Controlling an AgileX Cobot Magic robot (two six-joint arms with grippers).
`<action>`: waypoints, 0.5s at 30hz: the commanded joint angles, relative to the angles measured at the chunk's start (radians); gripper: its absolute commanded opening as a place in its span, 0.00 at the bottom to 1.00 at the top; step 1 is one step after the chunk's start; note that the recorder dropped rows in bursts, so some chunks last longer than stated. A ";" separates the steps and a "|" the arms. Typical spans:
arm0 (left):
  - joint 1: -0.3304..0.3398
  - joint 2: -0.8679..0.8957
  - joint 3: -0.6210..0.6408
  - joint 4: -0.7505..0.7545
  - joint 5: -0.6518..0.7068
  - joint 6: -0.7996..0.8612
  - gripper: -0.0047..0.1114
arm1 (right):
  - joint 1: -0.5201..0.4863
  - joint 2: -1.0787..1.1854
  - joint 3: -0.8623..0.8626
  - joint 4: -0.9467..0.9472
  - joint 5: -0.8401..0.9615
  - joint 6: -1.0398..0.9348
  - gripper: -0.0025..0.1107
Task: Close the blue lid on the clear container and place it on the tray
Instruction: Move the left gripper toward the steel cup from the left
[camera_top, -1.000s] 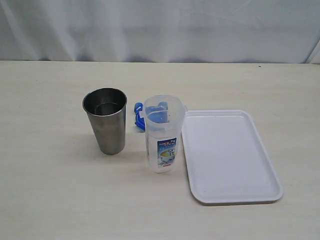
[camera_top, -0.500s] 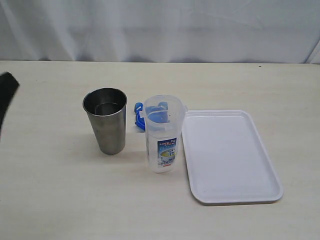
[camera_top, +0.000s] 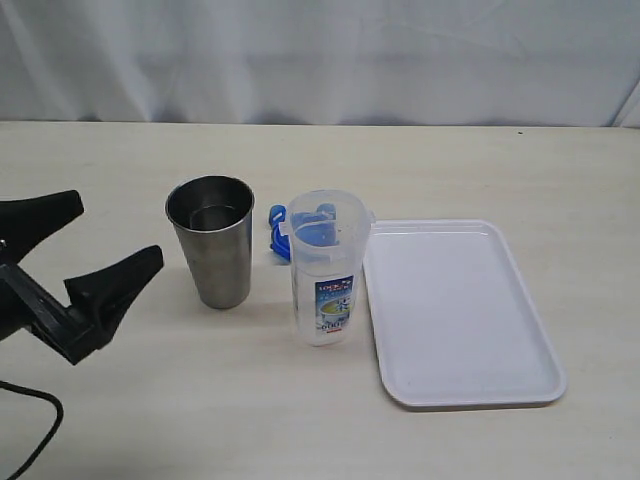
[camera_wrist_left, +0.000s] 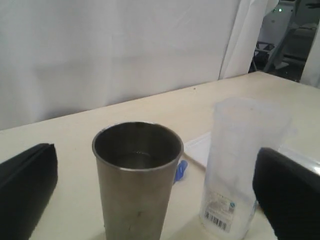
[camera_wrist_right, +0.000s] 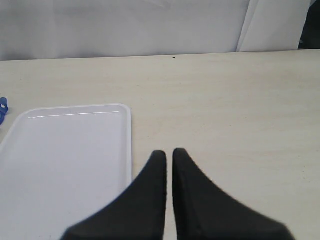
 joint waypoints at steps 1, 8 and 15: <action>0.003 0.126 -0.001 0.001 -0.068 0.118 0.90 | -0.003 -0.005 0.001 -0.001 -0.013 0.000 0.06; 0.003 0.307 -0.060 0.012 -0.068 0.150 0.90 | -0.003 -0.005 0.001 -0.001 -0.013 0.000 0.06; 0.003 0.423 -0.144 0.055 -0.068 0.150 0.90 | -0.003 -0.005 0.001 -0.001 -0.013 0.000 0.06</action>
